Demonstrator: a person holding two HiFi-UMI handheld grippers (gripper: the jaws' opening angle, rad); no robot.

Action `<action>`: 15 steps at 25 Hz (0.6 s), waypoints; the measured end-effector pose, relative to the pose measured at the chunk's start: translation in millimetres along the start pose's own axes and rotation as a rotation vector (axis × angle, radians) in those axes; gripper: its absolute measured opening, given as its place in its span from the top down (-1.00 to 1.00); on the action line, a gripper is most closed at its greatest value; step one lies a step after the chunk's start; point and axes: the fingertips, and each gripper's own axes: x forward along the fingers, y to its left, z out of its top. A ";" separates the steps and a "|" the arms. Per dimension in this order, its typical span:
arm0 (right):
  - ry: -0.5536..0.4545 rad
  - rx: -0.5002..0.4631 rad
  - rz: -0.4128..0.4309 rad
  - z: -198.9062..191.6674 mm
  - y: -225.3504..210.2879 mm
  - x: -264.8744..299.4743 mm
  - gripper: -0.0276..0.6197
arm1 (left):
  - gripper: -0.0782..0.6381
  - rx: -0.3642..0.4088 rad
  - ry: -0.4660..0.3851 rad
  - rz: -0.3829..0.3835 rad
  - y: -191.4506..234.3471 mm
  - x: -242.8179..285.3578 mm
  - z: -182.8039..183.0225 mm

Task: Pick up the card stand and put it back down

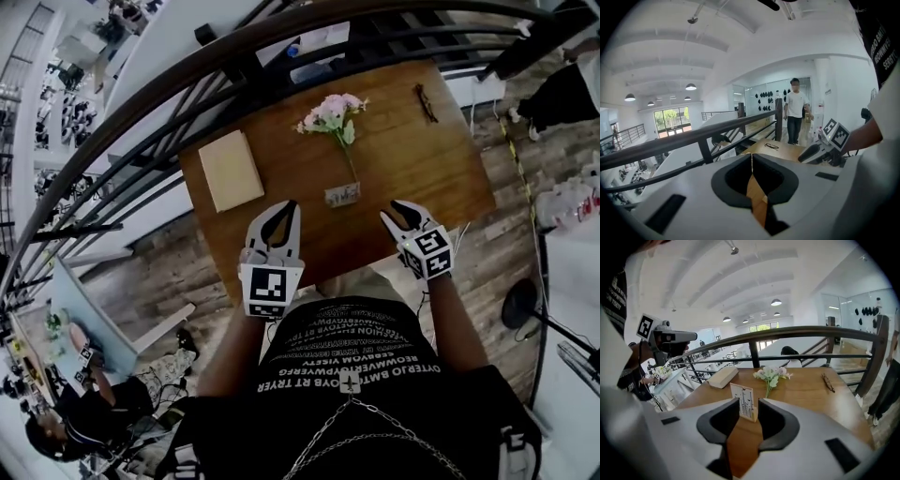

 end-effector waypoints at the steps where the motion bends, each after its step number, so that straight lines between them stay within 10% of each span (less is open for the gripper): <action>1: 0.009 -0.002 0.009 -3.7 -2.2 6.2 0.52 | 0.70 -0.004 0.009 0.005 1.0 0.7 -2.4; 15: 0.125 -0.015 0.117 -57.5 -14.2 88.8 0.49 | 0.70 -0.052 0.083 0.048 14.3 8.6 -32.3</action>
